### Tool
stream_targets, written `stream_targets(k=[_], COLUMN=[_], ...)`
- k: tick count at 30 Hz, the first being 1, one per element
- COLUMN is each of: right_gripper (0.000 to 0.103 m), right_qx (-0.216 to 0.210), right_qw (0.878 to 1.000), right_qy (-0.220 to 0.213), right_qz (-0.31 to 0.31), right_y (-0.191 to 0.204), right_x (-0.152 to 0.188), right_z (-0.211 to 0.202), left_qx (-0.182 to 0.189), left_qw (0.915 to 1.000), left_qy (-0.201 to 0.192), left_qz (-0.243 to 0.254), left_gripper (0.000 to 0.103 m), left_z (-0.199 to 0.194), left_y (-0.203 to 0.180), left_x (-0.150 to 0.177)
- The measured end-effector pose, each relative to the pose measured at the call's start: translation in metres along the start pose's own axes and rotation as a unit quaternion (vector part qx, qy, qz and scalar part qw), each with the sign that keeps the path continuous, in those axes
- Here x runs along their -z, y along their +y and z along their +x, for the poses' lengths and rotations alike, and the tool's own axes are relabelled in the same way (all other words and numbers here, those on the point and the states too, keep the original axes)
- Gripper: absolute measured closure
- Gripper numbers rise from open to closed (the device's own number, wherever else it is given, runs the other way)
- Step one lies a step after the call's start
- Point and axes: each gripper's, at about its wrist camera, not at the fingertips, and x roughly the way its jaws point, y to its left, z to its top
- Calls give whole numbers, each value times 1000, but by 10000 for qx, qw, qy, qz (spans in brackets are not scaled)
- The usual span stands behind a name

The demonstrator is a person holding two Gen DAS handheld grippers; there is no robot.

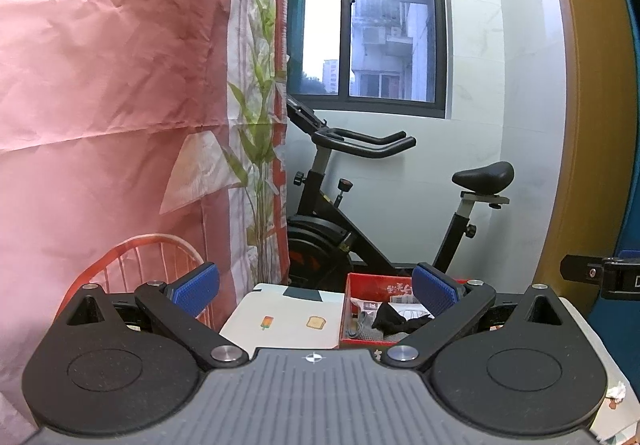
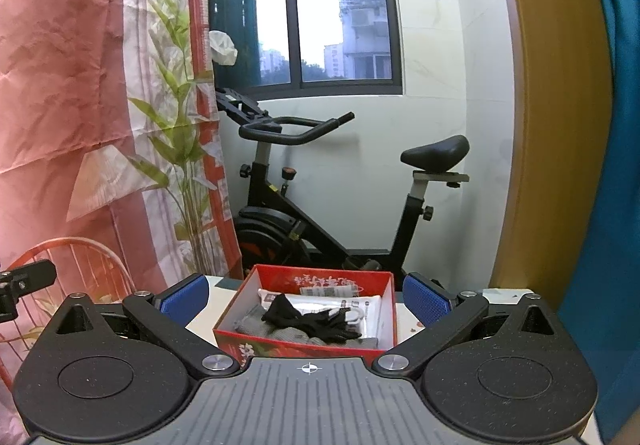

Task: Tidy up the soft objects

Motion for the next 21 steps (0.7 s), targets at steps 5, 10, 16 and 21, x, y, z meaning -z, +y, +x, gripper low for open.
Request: stream_targets(k=[5,10,16,21], right_gripper=[0,0,0,0], right_qx=[41,43,43,41], right_qw=[10000,10000,10000,10000], right_qy=[25,49,55,56], right_qz=[-4,-42,-53,-57], right_y=[-1,-1,0,0], right_x=[2,5,4,5], right_z=[2,4,4,4], left_qx=[-74,-57,-31,-10], left_qw=[9999,9999,10000,10000], left_qy=[-92,-68,-76,-60], left_qz=[69,64,48,53], left_gripper=[0,0,0,0], left_z=[-4,-3,-2,-2], left_y=[-3,-2,0,0], left_x=[2,1,0,0])
